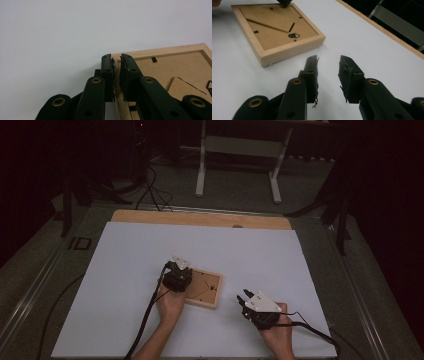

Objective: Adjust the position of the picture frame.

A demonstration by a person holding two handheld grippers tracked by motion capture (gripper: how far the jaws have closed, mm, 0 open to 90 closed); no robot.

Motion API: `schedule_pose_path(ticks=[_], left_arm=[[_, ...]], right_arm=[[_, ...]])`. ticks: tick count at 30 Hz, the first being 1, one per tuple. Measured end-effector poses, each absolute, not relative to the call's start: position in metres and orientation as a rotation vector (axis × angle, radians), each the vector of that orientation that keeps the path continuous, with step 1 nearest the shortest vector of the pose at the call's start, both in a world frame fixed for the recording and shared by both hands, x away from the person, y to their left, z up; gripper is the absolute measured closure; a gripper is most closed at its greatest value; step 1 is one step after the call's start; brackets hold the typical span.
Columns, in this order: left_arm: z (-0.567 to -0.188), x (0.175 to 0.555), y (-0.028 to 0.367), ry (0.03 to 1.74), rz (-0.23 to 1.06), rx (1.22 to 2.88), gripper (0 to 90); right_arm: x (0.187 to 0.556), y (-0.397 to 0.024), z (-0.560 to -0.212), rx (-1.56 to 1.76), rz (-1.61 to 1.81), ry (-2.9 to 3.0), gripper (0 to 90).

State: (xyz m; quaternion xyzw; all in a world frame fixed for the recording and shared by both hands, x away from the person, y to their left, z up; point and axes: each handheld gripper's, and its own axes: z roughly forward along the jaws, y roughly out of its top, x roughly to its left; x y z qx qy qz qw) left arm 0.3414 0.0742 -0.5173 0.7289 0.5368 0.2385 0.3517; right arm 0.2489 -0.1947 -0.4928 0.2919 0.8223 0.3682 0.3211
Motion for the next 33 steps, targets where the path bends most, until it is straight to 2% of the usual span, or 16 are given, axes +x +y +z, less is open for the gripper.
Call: schedule_pose_path(ticks=[5,8,10,17,19,21,22,23,27,33], left_arm=[[-0.519,0.340,0.079,1.483,0.647,1.802,82.0],[-0.520,0.339,0.082,1.491,0.621,1.779,81.4],[-0.520,0.339,0.083,1.483,0.604,1.772,75.9],[-0.507,0.318,0.104,1.361,0.611,1.825,73.0],[-0.503,0.307,0.112,1.314,0.626,1.877,73.3],[-0.503,0.299,0.117,1.280,0.629,1.932,75.6],[-0.503,0.299,0.117,1.280,0.629,1.932,76.7],[-0.505,0.291,0.122,1.250,0.638,1.989,78.9],[-0.514,0.282,0.125,1.216,0.629,2.068,86.2],[-0.521,0.274,0.124,1.194,0.593,2.116,89.3]], right_arm=[[0.249,-0.195,-0.493,0.769,0.970,2.162,66.2],[0.250,-0.195,-0.493,0.775,0.975,2.162,65.3],[0.250,-0.195,-0.493,0.778,0.974,2.159,64.6],[0.250,-0.196,-0.492,0.781,0.983,2.161,62.2],[0.250,-0.196,-0.492,0.785,0.988,2.171,58.0],[0.251,-0.196,-0.492,0.795,0.996,2.186,52.0],[0.251,-0.196,-0.492,0.795,0.996,2.186,52.0],[0.252,-0.196,-0.492,0.802,1.008,2.204,47.2],[0.254,-0.195,-0.493,0.827,1.011,2.211,40.1],[0.254,-0.195,-0.493,0.834,1.004,2.210,37.2]])
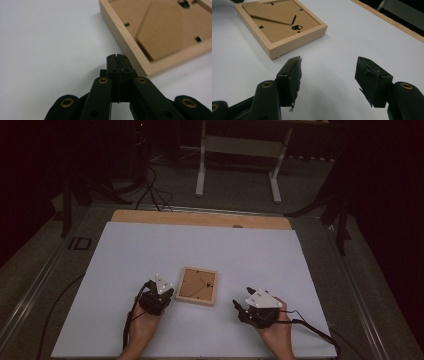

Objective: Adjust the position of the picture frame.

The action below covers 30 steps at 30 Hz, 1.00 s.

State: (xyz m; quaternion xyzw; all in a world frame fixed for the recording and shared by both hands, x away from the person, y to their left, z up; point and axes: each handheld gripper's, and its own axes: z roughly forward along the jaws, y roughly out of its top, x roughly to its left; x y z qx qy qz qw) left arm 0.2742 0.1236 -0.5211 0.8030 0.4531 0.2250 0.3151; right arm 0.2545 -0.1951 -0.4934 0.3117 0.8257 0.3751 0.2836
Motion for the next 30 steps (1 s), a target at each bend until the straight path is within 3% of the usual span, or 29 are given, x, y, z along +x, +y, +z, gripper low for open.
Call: schedule_pose_path(ticks=[26,30], left_arm=[[-0.523,0.258,0.104,1.107,0.516,2.122,89.4],[-0.523,0.261,0.108,1.124,0.528,2.104,82.6]], right_arm=[[0.257,-0.195,-0.495,0.853,1.017,2.219,33.9],[0.257,-0.196,-0.494,0.855,1.017,2.218,33.6]])
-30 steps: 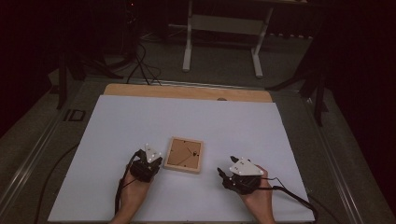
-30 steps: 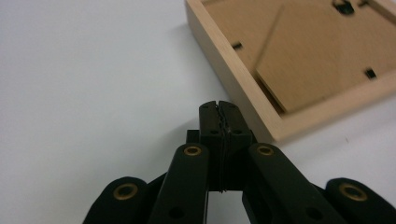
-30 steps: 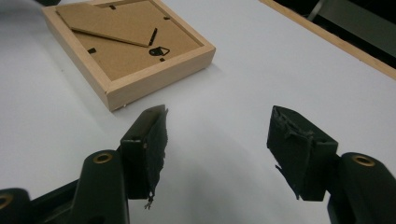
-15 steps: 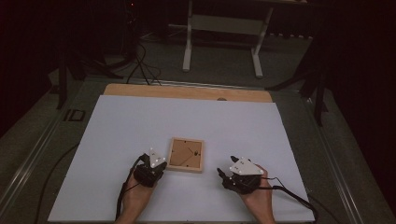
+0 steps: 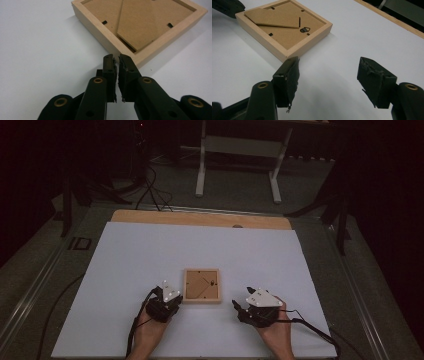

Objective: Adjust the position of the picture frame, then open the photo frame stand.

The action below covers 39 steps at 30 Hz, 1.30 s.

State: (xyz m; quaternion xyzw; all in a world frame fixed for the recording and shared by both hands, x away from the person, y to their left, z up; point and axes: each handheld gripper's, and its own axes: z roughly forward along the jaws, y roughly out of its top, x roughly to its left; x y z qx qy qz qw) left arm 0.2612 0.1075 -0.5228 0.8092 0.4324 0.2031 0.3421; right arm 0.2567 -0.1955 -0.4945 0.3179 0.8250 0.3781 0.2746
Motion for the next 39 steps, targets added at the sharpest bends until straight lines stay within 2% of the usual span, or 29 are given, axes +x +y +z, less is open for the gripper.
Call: schedule_pose_path(ticks=[7,15,26,39], left_arm=[[-0.516,0.264,0.115,1.121,0.525,2.049,69.5],[-0.505,0.261,0.123,1.048,0.517,1.975,62.1],[-0.506,0.262,0.121,1.039,0.500,1.983,61.0],[-0.506,0.262,0.118,1.032,0.474,1.982,60.9]], right_arm=[[0.257,-0.197,-0.495,0.852,1.015,2.213,33.2],[0.260,-0.212,-0.490,0.940,1.091,2.161,33.4],[0.241,-0.225,-0.473,0.914,0.940,1.971,31.4],[0.220,-0.209,-0.441,0.856,0.842,1.929,29.8]])
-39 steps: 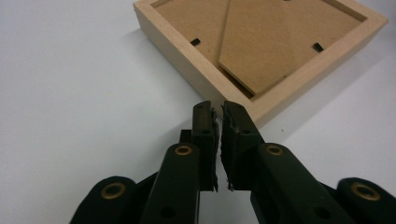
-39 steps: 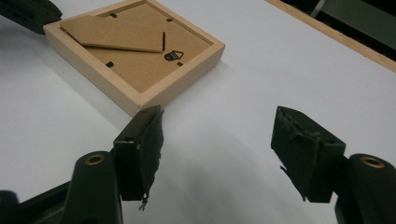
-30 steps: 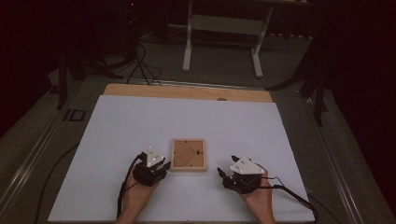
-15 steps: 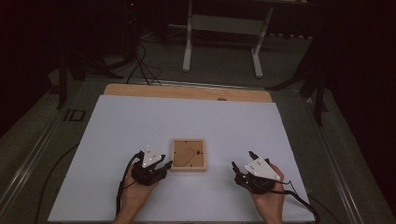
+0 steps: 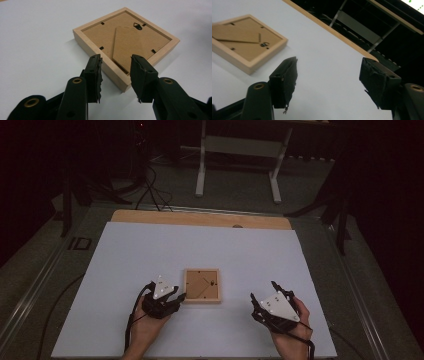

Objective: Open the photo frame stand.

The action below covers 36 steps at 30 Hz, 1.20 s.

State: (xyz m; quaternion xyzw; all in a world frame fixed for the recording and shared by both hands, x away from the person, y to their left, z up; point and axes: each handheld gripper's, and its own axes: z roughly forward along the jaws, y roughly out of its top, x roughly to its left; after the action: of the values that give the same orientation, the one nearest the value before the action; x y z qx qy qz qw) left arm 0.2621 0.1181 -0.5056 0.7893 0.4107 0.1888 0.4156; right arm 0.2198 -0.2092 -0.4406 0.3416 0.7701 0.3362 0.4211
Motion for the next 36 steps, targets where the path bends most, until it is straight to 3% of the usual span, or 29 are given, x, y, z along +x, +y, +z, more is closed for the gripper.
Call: schedule_pose_path(ticks=[19,31,32,36], left_arm=[[-0.486,0.276,0.094,0.952,0.411,2.034,55.9],[-0.498,0.292,0.074,0.937,0.464,2.139,52.1],[-0.501,0.291,0.071,0.927,0.471,2.151,51.7],[-0.503,0.292,0.070,0.926,0.481,2.165,50.7]], right_arm=[[0.227,-0.199,-0.436,0.921,1.026,1.999,29.6],[0.234,-0.195,-0.447,0.936,1.072,2.041,35.5],[0.235,-0.194,-0.449,0.940,1.092,2.035,40.9],[0.240,-0.191,-0.452,0.973,1.128,2.041,44.3]])
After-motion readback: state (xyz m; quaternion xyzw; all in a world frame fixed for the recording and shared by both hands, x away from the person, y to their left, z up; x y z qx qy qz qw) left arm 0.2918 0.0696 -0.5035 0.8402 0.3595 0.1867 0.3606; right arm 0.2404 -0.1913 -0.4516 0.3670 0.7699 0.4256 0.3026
